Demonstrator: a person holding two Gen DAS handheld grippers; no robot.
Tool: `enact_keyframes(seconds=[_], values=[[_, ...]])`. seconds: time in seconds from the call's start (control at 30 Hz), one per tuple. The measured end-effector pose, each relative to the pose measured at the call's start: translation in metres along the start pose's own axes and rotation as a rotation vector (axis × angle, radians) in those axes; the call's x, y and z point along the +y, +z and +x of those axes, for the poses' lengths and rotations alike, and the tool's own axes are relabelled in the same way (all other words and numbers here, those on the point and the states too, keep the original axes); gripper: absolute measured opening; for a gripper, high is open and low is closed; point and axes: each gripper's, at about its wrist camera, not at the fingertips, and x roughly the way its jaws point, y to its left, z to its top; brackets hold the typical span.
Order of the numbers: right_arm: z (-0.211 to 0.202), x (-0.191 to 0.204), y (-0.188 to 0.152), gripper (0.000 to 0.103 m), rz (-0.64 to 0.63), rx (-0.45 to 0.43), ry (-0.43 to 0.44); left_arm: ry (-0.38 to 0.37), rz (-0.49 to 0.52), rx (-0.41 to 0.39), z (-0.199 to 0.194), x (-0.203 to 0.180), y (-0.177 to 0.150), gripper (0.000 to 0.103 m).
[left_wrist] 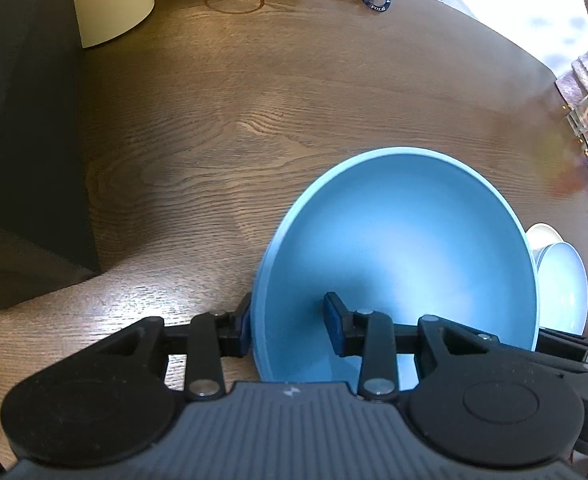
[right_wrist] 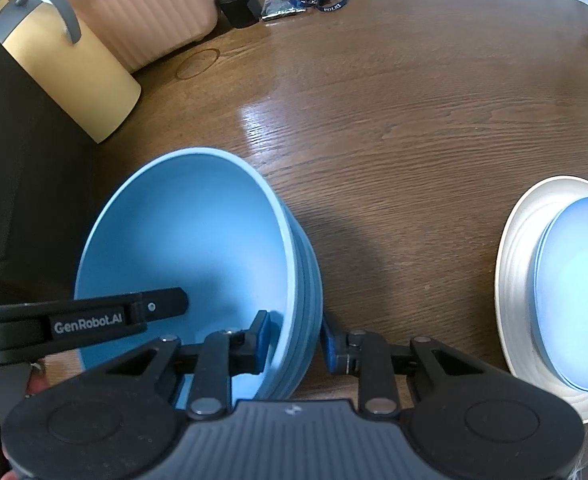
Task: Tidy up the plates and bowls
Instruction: 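Lift the three-bowl stack with both grippers and carry it toward the white plate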
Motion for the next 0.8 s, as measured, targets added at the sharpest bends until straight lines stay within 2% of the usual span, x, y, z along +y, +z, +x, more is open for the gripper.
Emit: enact_keyframes(seconds=[0.8], values=[[-0.049, -0.031, -0.012, 0.024, 0.016, -0.113, 0.011, -0.01, 0.027, -0.082, -0.032, -0.046, -0.014, 0.035]])
